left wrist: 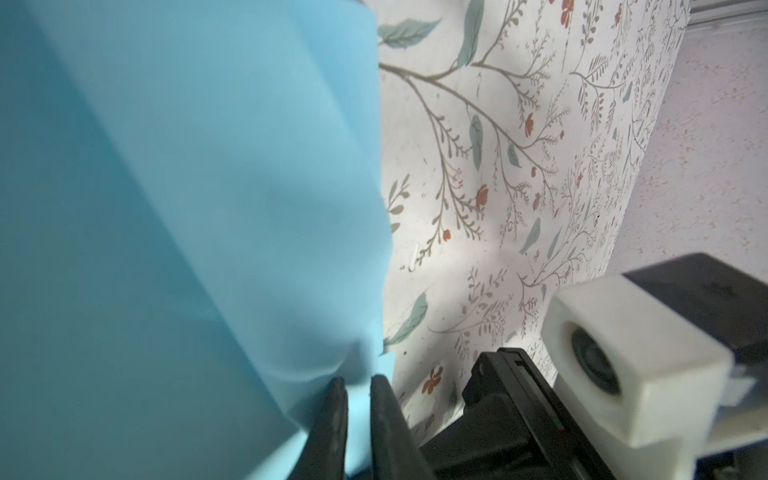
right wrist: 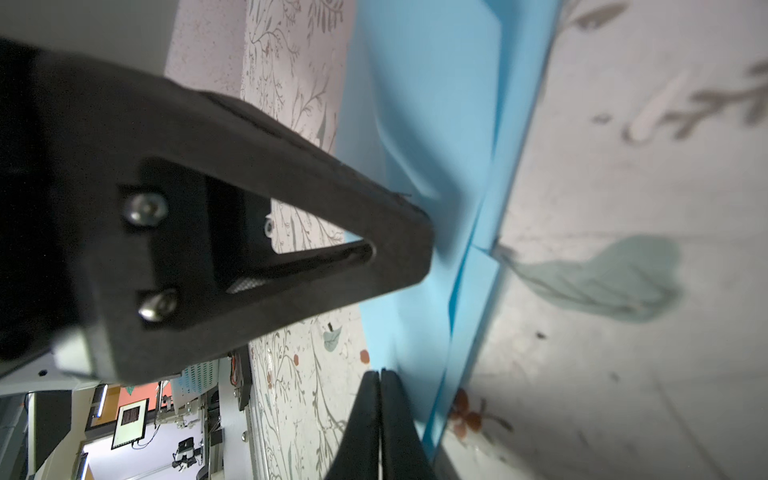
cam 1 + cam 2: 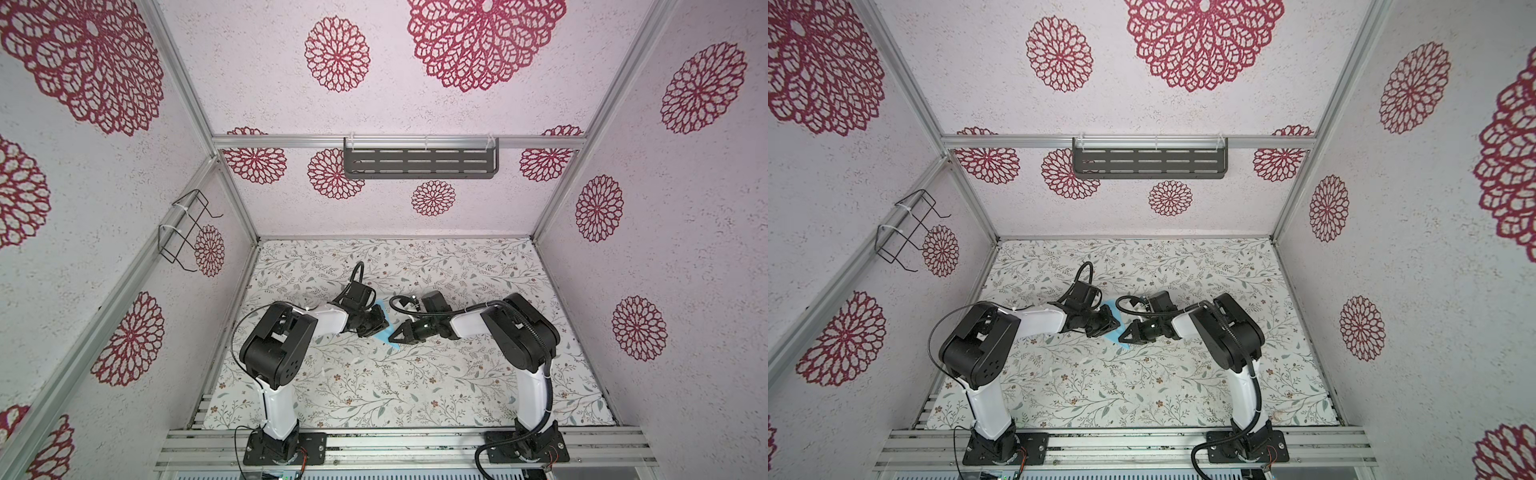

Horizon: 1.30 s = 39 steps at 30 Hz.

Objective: Fold a paper plane with a square sheet of paper (pick it up from the middle)

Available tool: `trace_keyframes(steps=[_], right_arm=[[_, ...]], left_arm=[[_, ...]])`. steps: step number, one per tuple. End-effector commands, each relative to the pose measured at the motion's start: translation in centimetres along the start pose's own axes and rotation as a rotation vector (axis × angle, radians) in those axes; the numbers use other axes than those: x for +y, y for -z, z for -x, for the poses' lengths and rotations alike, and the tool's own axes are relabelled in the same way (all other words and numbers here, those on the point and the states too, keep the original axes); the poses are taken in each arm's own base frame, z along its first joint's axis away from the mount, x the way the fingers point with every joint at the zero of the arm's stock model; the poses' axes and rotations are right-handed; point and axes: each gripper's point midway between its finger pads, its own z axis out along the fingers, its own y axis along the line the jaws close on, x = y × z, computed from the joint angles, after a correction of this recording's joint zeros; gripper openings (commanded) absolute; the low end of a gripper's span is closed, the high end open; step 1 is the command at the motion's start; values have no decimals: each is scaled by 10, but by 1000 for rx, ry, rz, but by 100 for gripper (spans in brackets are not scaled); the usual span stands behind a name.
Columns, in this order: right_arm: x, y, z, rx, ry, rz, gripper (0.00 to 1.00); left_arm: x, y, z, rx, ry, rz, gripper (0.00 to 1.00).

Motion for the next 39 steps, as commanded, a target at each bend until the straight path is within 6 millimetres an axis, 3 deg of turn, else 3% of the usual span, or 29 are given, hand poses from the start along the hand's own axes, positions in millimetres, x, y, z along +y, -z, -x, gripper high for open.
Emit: trace_keyframes(steps=[1, 4, 14, 29, 36, 39], right_arm=[[20, 17, 13, -40, 27, -3, 9], [26, 19, 18, -55, 33, 3, 9], [2, 7, 16, -27, -11, -49, 9], [-23, 16, -30, 55, -64, -143, 9], [-21, 27, -53, 93, -72, -154, 9], [-12, 34, -48, 73, -35, -157, 10]], left_arm=[[22, -9, -7, 19, 21, 81, 16], [26, -10, -8, 25, 27, 97, 16], [32, -11, -11, 33, 39, 125, 15], [44, -10, -12, 32, 53, 182, 15], [45, -10, -12, 35, 52, 190, 15], [44, -10, -11, 36, 48, 188, 15]])
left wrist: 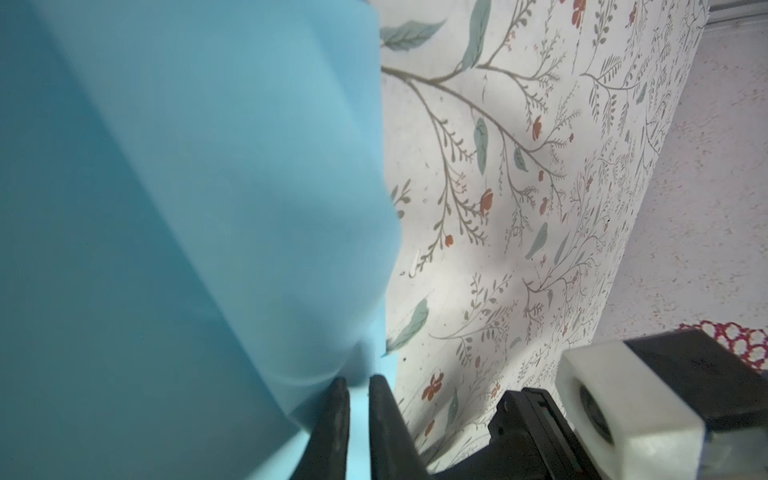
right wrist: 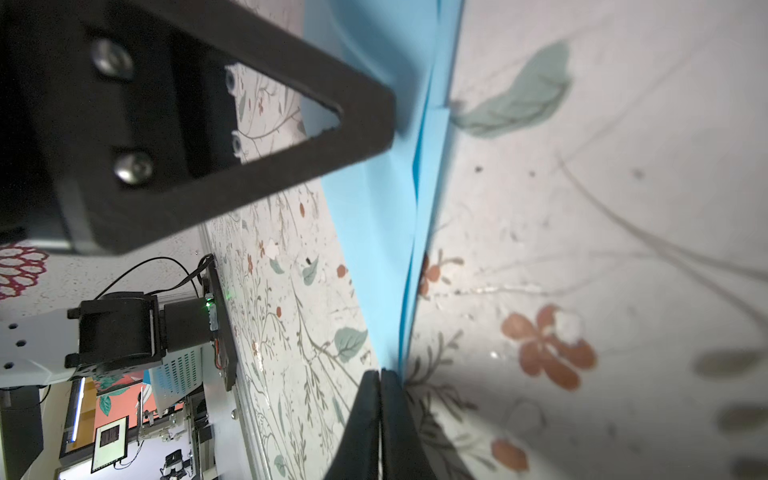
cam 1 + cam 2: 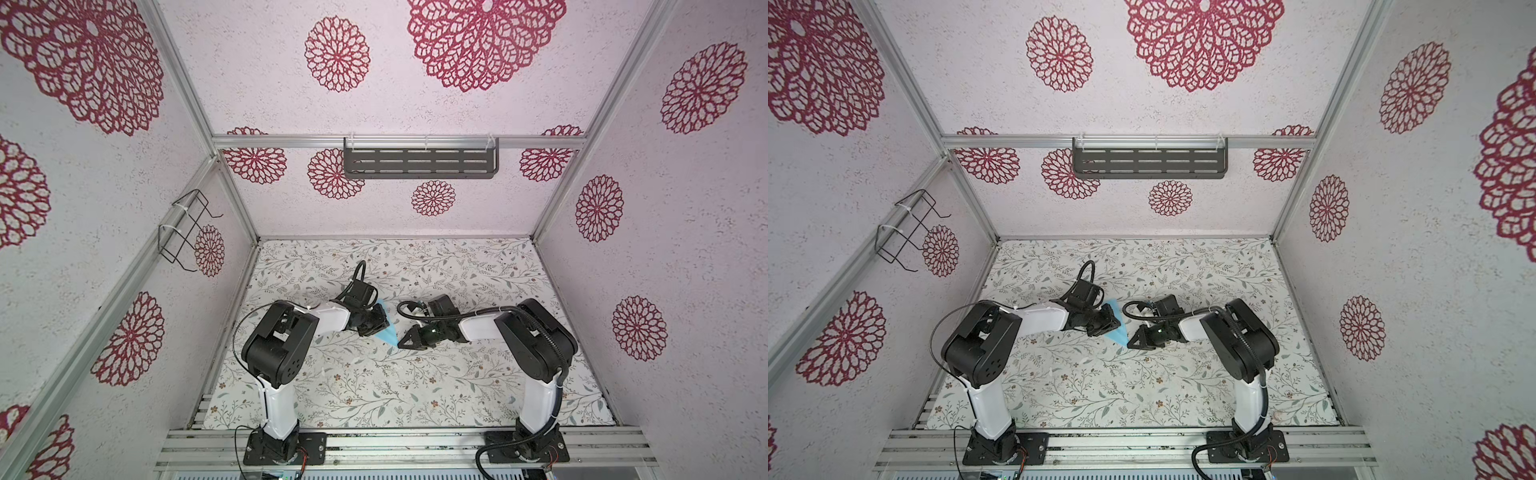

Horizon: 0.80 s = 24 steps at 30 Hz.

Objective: Fold a paper plane with a square sheet of paper (pick it up from the middle)

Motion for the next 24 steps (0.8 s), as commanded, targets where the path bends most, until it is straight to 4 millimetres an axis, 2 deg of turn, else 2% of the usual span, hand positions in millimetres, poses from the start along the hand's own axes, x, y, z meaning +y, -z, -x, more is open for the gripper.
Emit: trace_keyframes(steps=[1, 5, 7, 11, 19, 24], right_arm=[[1, 13, -9, 10, 20, -47, 10], [29, 24, 21, -89, 99, -1, 11], [35, 23, 31, -114, 111, 15, 11], [32, 12, 48, -134, 98, 22, 11], [16, -8, 48, -86, 61, 10, 9], [4, -14, 40, -56, 37, -13, 8]], left_arm=[[42, -10, -14, 36, 38, 153, 15], [39, -9, -13, 34, 35, 145, 15], [36, -8, -13, 33, 33, 137, 15], [26, -6, -9, 32, 24, 104, 16], [5, 1, -1, 16, 0, 49, 17], [1, 1, 0, 14, 0, 32, 17]])
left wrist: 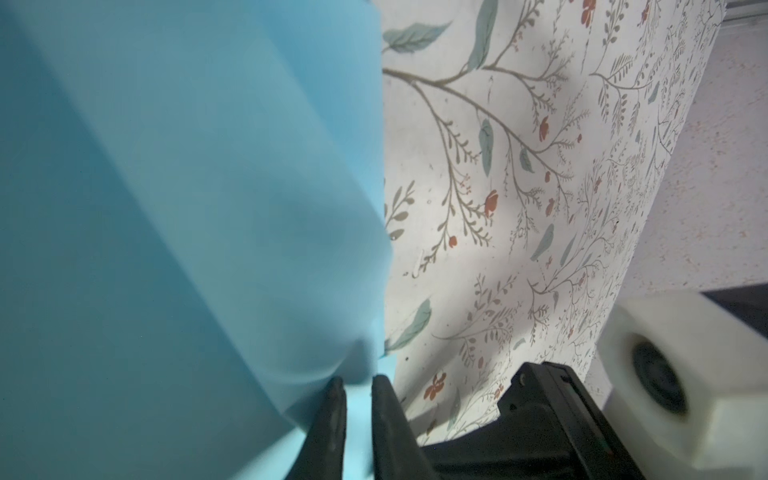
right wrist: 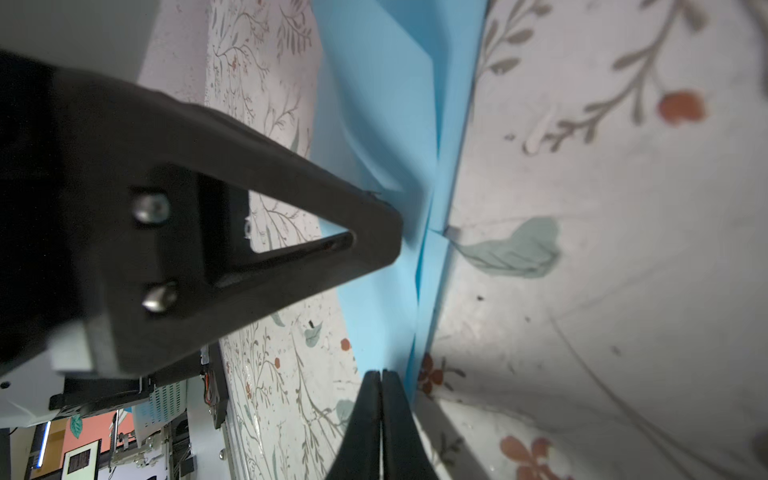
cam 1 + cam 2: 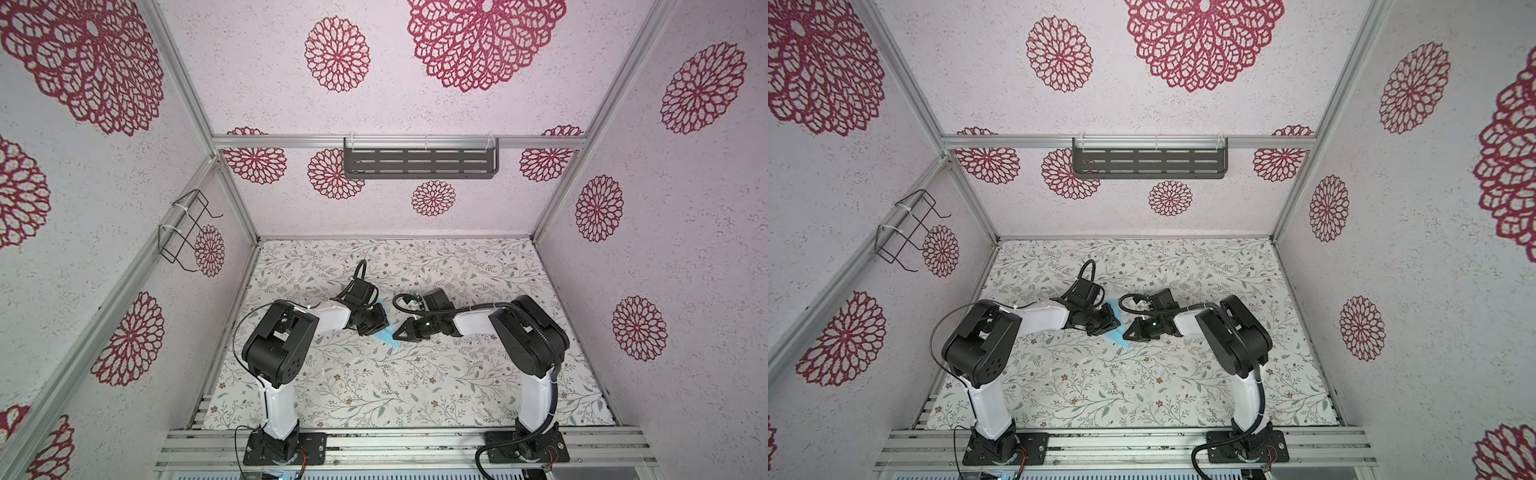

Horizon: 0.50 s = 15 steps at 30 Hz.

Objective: Fold a paper plane with a square sheet of paper (pick it up from the middle)
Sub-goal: 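Hold the layered sheet with both grippers, adjusting the left gripper's angle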

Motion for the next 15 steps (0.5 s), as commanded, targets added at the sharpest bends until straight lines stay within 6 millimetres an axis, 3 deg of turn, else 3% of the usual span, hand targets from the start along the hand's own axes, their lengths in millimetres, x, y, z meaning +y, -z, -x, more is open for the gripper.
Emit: trace_keyframes(steps=[1, 10, 15], right_arm=[[-1, -3, 1, 9, 3, -15, 8], [-16, -4, -4, 24, -19, -80, 7], [-20, -6, -5, 34, -32, -92, 7]], left_arm=[[1, 0, 1, 0, -4, 16, 17], [-33, 25, 12, -56, -56, -97, 20], [-29, 31, 2, -71, -74, -134, 20]])
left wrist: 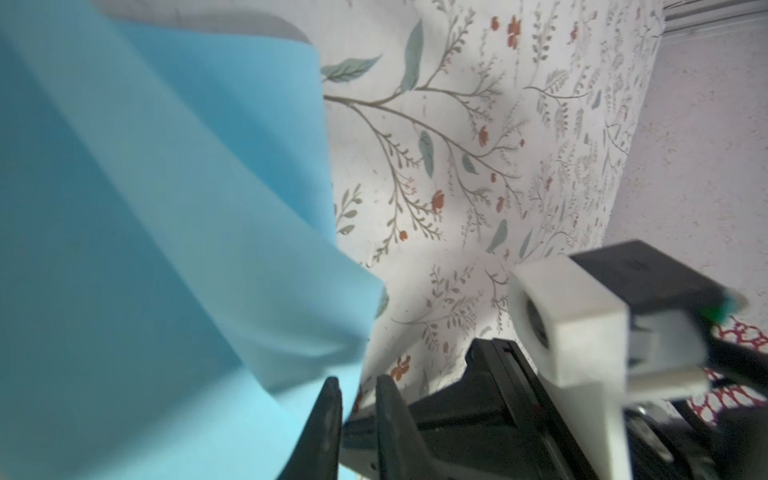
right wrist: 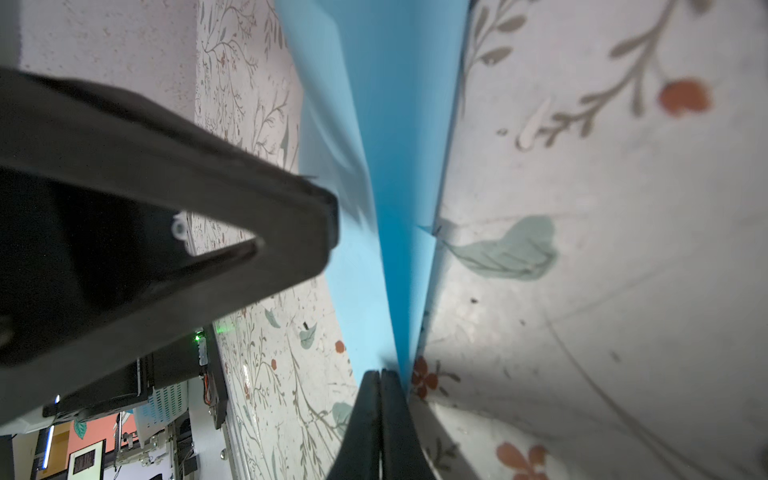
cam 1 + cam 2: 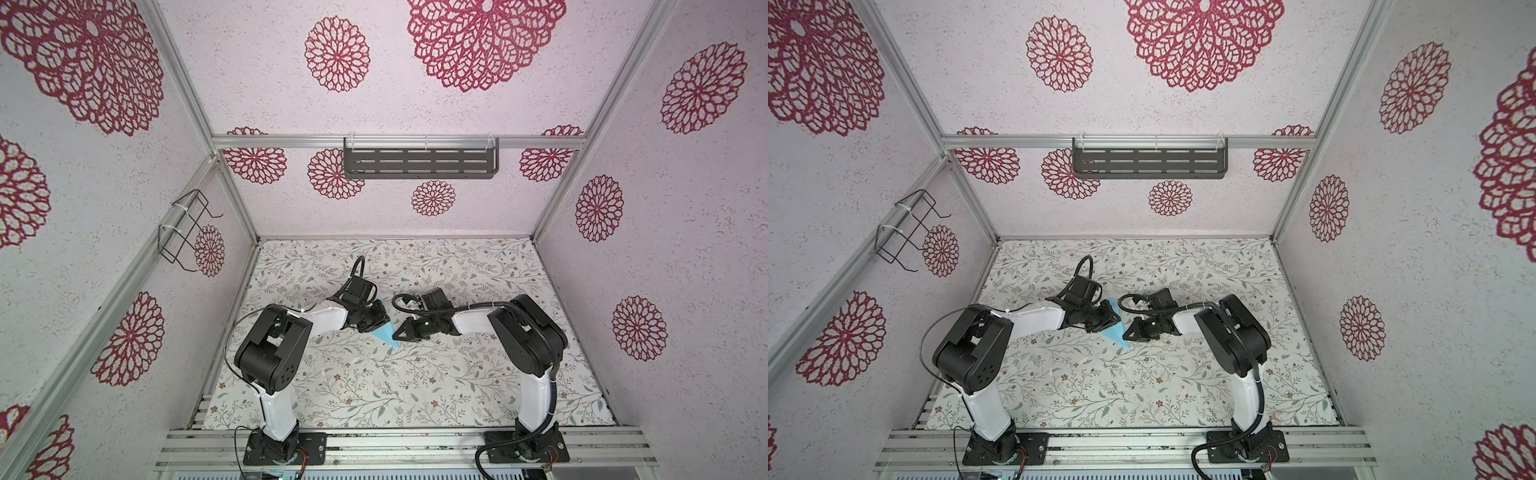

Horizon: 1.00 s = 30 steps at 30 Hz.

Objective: Fold a paper plane with a square sheet of paper (pick it up from the middle)
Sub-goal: 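Hold the layered sheet with both grippers, adjusting the left gripper's angle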

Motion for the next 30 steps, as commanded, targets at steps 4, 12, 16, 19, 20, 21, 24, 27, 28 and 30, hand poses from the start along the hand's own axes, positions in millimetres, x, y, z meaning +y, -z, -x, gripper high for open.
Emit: trace_keyframes(steps=[4, 12, 16, 19, 20, 21, 24, 27, 28, 30], right_arm=[[-20, -6, -7, 26, -23, -79, 7], [-22, -7, -8, 31, -28, -83, 7], [-21, -7, -8, 32, -26, -83, 7], [-22, -7, -8, 34, -28, -84, 7], [-21, -6, -7, 33, -24, -83, 7], [-19, -5, -6, 29, -18, -80, 7], [-4, 2, 4, -5, 20, -50, 7], [23, 16, 19, -65, 79, 5, 7], [30, 20, 22, -81, 96, 21, 7], [43, 25, 27, -104, 121, 44, 7]], left_arm=[[3, -1, -10, 1, -17, -44, 17], [15, -17, -11, 20, 1, -12, 13], [17, -23, -9, 26, 8, 1, 13], [23, -25, -9, 33, 24, 28, 13], [27, -26, -10, 37, 33, 48, 12], [31, -27, -11, 46, 40, 68, 12], [43, -30, -17, 65, 64, 118, 12], [54, -32, -23, 80, 80, 153, 11], [56, -32, -24, 84, 83, 158, 11], [59, -33, -26, 86, 87, 169, 11]])
